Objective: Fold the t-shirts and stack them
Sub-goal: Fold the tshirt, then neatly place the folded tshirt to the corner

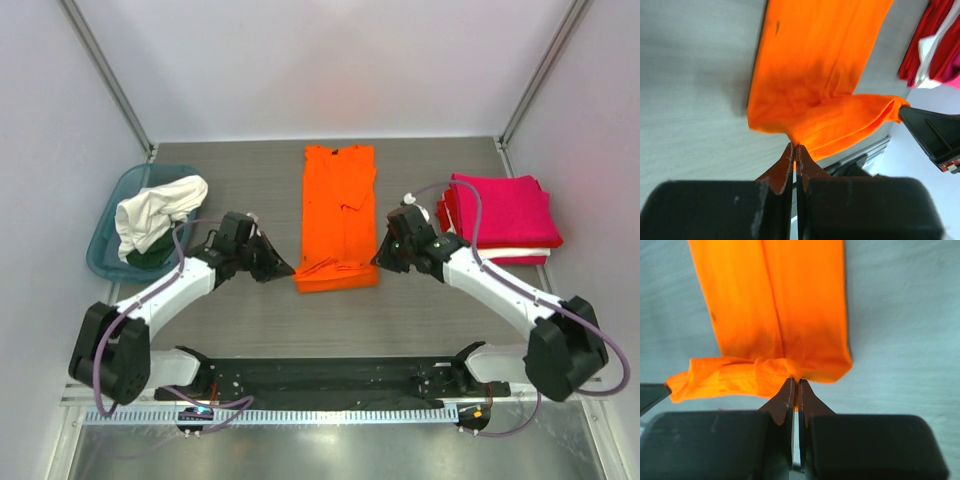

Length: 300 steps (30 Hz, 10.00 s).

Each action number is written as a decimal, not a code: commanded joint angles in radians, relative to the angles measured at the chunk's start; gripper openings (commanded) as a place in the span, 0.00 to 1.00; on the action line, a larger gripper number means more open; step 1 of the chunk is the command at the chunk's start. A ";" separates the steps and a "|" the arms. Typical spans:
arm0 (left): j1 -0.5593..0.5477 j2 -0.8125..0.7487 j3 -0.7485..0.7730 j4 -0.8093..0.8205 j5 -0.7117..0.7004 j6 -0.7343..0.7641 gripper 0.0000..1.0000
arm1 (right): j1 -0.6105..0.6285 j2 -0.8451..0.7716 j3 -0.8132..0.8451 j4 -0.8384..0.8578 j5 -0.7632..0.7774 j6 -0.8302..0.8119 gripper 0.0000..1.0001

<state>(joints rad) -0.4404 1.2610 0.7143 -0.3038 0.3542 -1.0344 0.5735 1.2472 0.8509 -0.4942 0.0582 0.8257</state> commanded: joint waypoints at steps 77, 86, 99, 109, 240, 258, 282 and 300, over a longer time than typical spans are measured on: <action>0.192 0.787 0.814 -0.054 0.097 0.071 0.59 | -0.365 0.750 0.719 0.014 -0.261 -0.260 0.57; 0.180 0.594 0.567 -0.029 0.111 0.096 0.58 | -0.365 0.499 0.334 0.152 -0.313 -0.257 0.53; 0.117 0.423 0.287 0.060 0.094 0.088 0.54 | -0.359 0.412 0.022 0.330 -0.469 -0.211 0.45; 0.097 0.479 0.251 0.114 0.095 0.079 0.52 | -0.356 0.472 0.011 0.381 -0.471 -0.194 0.46; 0.219 0.837 0.941 -0.011 0.123 0.005 0.00 | -0.454 0.905 1.019 -0.061 -0.488 -0.266 0.02; 0.243 0.827 0.826 0.175 0.060 0.111 0.77 | -0.477 0.929 0.846 0.247 -0.515 -0.338 0.77; 0.174 1.038 1.001 0.123 -0.055 0.174 0.52 | -0.459 1.133 0.953 0.260 -0.558 -0.323 0.51; 0.175 1.147 1.142 0.115 -0.096 0.149 0.19 | -0.429 1.219 1.059 0.258 -0.618 -0.275 0.21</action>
<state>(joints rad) -0.2703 2.3760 1.8030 -0.1841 0.2977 -0.8894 0.1291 2.4336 1.8687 -0.2214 -0.5549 0.5343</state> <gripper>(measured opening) 0.215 0.233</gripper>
